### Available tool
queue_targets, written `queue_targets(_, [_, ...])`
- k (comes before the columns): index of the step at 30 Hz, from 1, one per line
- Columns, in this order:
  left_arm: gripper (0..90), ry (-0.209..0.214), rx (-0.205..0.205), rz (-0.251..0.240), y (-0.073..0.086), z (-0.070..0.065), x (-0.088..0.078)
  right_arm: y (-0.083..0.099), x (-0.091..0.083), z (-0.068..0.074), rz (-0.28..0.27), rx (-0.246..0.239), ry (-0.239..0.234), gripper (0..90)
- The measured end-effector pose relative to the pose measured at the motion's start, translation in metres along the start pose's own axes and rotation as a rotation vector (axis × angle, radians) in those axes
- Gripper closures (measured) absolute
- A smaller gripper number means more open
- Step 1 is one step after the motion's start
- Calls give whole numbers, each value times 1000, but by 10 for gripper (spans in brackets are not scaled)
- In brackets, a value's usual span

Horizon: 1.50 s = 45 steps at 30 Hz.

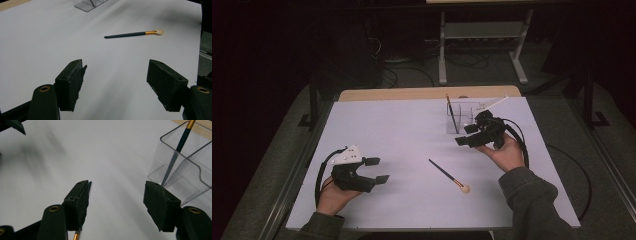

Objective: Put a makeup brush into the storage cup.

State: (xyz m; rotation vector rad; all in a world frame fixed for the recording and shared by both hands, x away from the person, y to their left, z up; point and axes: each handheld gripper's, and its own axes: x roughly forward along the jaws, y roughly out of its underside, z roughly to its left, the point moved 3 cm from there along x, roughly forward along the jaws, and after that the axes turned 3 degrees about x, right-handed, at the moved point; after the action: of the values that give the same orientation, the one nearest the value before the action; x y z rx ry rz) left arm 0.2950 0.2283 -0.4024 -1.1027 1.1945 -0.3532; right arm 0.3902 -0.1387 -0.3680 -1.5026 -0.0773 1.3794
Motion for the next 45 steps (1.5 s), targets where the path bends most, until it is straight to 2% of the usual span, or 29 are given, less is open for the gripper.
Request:
queue_targets(3, [289, 0, -4, 7, 0, -1, 1, 3, 0, 2, 3, 14, -4, 359])
queue_targets(4, [288, 0, -4, 8, 0, -1, 1, 5, 1, 2, -1, 1, -5, 359])
queue_targets(5, [288, -1, -3, 9, 0, -1, 1, 6, 1, 3, 8, 13, -4, 359])
queue_targets(6, [288, -2, -2, 10, 1, 0, 1, 7, 1, 3, 2, -3, -6, 360])
queue_targets(7, [288, -4, -2, 12, 1, 0, 1, 8, 1, 5, 9, 10, -9, 360])
queue_targets(20, [286, -7, 1, 11, 2, 2, 1, 19, 9, 16, 30, -12, -14, 365])
queue_targets(21, [286, -8, 5, 14, 2, 2, 0, 20, 10, 17, 37, 0, -17, 364])
queue_targets(25, [285, -7, -8, 12, 3, 1, 1, 26, 14, 19, 46, -1, -19, 373])
queue_targets(33, [283, -9, -7, 8, 2, 1, 0, 33, 18, 24, 58, 4, -20, 387])
queue_targets(35, [283, -9, -8, 9, 2, 1, 0, 35, 19, 25, 61, -11, -19, 391])
queue_targets(37, [283, -8, -7, 10, 2, 1, 0, 36, 20, 27, 68, -3, -20, 394])
queue_targets(45, [283, -9, -8, 14, 3, 1, 1, 40, 23, 33, 83, -23, -26, 411])
